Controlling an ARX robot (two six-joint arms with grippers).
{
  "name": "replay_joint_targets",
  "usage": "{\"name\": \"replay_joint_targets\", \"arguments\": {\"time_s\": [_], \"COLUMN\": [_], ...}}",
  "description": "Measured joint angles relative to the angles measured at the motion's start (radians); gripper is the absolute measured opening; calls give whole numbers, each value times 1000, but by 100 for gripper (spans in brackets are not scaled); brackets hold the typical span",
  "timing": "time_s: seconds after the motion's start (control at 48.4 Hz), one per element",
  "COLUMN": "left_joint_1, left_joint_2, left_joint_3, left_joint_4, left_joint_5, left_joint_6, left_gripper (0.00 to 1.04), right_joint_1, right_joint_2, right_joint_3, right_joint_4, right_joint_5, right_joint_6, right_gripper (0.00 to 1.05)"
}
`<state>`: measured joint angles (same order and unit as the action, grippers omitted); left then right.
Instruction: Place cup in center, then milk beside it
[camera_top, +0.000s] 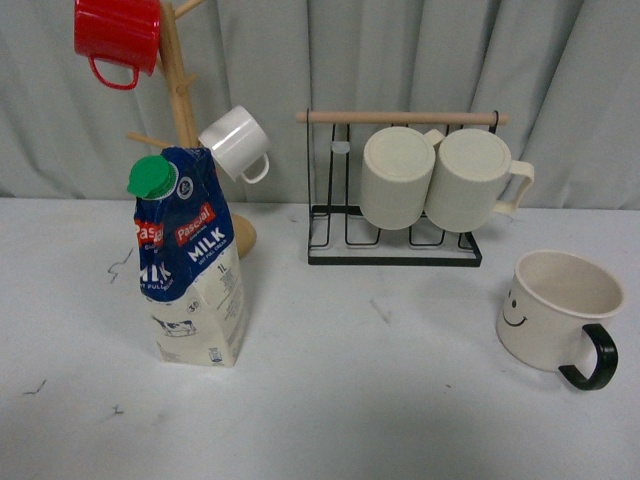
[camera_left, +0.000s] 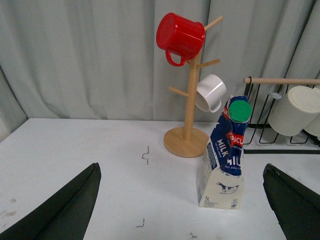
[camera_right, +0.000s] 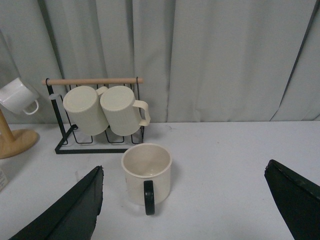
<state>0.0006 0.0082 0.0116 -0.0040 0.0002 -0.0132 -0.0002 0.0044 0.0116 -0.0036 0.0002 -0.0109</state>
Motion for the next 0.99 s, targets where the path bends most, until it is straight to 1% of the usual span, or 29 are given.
{"name": "replay_joint_targets", "arguments": {"time_s": [0.993], "left_joint_1": [0], "left_joint_2": [0], "left_joint_3": [0], "left_joint_4": [0], "left_joint_5": [0], "left_joint_6": [0], "left_gripper": [98], "right_joint_1": [0], "right_joint_2": [0], "right_joint_3": [0], "right_joint_4": [0], "right_joint_5": [0], "right_joint_6": [0], "right_gripper": [98]}}
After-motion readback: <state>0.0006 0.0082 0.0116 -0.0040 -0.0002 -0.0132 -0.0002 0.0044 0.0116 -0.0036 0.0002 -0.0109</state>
